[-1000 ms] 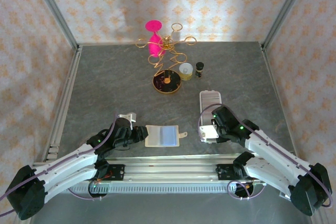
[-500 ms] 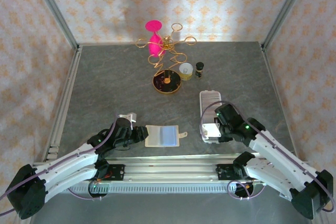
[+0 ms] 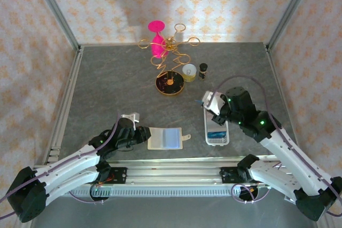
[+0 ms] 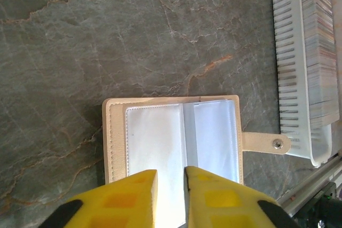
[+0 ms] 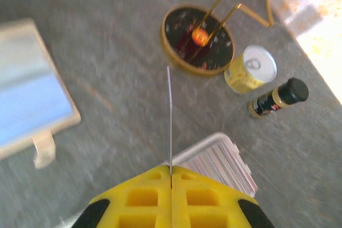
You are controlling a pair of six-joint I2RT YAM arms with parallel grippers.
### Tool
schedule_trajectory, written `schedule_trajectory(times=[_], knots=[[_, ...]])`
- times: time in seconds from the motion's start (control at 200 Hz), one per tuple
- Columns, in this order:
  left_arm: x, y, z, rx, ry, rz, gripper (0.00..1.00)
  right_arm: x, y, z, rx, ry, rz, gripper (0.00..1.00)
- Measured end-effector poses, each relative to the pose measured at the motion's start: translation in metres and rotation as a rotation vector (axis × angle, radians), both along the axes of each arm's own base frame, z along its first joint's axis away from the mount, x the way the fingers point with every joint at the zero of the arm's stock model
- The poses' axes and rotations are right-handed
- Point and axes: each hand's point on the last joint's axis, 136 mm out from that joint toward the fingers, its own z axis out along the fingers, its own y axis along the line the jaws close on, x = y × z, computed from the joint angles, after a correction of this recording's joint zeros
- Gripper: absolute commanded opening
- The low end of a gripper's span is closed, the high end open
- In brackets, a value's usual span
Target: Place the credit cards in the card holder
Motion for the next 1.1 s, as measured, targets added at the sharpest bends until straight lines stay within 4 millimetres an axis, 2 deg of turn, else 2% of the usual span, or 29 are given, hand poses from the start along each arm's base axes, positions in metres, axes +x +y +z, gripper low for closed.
schedule_trajectory(times=[0.165,0.22,0.285,0.38,0.43,0.536,0.641,0.746,0.961,1.101], knots=[[-0.001,0.000,0.000,0.002,0.005,-0.004,0.11,0.014,0.016,0.037,0.350,0.136,-0.196,0.00],[-0.001,0.000,-0.002,0.006,0.012,-0.005,0.09,0.019,0.021,0.044,0.437,0.203,-0.255,0.00],[-0.002,-0.001,-0.005,0.013,0.026,-0.009,0.08,0.023,0.027,0.042,0.528,0.302,-0.323,0.00],[-0.004,-0.003,-0.010,0.022,0.045,-0.021,0.07,0.022,0.035,0.020,0.653,0.465,-0.424,0.00],[-0.006,-0.005,-0.011,0.026,0.055,-0.032,0.07,0.015,0.041,-0.002,0.704,0.559,-0.469,0.00],[-0.010,-0.009,-0.014,0.034,0.068,-0.054,0.07,-0.011,0.055,-0.061,0.752,0.754,-0.550,0.00],[-0.012,-0.012,-0.016,0.044,0.078,-0.067,0.06,-0.041,0.073,-0.100,0.753,0.876,-0.577,0.00],[-0.014,-0.012,-0.020,0.056,0.092,-0.073,0.06,-0.053,0.093,-0.115,0.769,0.944,-0.582,0.00],[-0.016,-0.011,-0.032,0.084,0.130,-0.076,0.06,-0.053,0.129,-0.134,0.745,1.005,-0.598,0.00],[-0.018,-0.011,-0.042,0.109,0.164,-0.082,0.04,-0.047,0.143,-0.141,0.735,1.008,-0.608,0.00]])
